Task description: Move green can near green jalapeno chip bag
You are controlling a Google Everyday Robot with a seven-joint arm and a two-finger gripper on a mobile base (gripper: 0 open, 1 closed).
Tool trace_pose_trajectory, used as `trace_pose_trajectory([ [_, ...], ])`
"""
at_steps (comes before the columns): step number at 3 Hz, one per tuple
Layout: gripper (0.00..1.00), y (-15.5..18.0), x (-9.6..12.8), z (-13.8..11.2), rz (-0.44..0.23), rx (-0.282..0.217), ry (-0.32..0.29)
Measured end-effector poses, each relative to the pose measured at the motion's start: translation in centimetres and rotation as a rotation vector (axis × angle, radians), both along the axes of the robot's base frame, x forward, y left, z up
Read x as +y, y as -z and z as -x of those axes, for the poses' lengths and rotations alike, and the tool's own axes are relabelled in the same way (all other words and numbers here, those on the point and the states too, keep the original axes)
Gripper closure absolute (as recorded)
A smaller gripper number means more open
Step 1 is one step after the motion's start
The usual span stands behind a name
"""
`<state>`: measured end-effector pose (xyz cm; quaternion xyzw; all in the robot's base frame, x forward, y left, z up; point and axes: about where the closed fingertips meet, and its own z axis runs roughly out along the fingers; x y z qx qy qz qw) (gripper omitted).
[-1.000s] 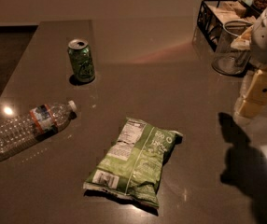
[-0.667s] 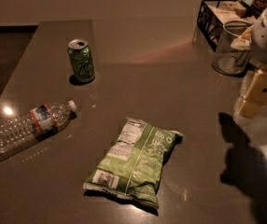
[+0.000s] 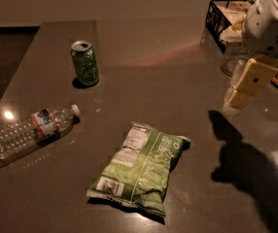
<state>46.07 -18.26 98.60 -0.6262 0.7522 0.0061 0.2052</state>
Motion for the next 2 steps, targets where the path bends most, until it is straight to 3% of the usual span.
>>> trace_pose_trajectory([
  [1,0.00,-0.1,3.3,-2.0,-0.075,0.005,-0.048],
  [2,0.00,0.4,7.1,-3.8,-0.145,0.022,-0.057],
])
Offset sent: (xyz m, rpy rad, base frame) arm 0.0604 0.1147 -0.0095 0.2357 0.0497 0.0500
